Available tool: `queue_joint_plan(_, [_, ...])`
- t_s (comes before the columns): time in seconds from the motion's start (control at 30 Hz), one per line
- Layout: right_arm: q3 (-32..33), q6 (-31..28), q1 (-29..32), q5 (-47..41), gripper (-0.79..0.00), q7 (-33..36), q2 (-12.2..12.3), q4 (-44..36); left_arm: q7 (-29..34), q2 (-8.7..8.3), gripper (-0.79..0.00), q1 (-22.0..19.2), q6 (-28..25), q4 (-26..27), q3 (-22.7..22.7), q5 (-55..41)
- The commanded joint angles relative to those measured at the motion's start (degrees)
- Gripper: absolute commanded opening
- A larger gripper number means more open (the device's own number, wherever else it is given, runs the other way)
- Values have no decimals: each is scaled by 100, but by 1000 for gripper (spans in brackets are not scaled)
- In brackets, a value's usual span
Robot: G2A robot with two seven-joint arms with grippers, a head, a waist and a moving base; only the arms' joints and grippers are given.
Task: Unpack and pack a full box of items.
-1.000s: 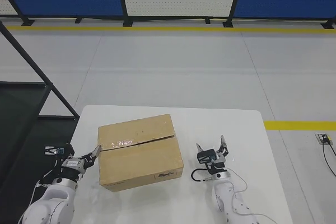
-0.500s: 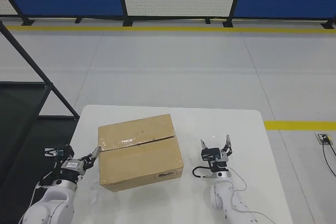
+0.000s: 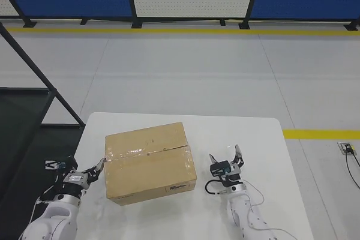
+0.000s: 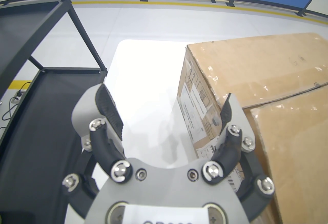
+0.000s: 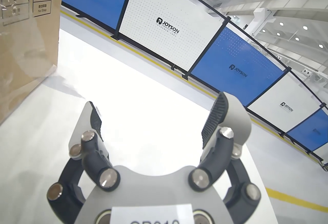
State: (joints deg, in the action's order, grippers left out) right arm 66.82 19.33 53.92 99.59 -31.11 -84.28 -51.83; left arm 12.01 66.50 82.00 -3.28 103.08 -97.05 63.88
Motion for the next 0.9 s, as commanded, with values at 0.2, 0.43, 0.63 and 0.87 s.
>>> queue_joint_plan(0.2, [380, -593, 441, 254, 0, 39, 191, -571, 0, 6, 0, -1, 17, 26, -7, 17])
queue_joint_plan(0.43, [580, -889, 784, 347, 0, 14, 287, -1002, -492, 36, 0, 376, 245, 394, -281, -254])
queue_joint_plan(0.63, [605, -1184, 837, 485, 0, 129, 331, -1087, -1085, 68, 0, 986, 202, 899, -504, -315])
queue_joint_plan(0.87, [388, -1534, 697, 807, 0, 418, 334, -956, -991, 50, 0, 1002, -248, 972, -268, 291])
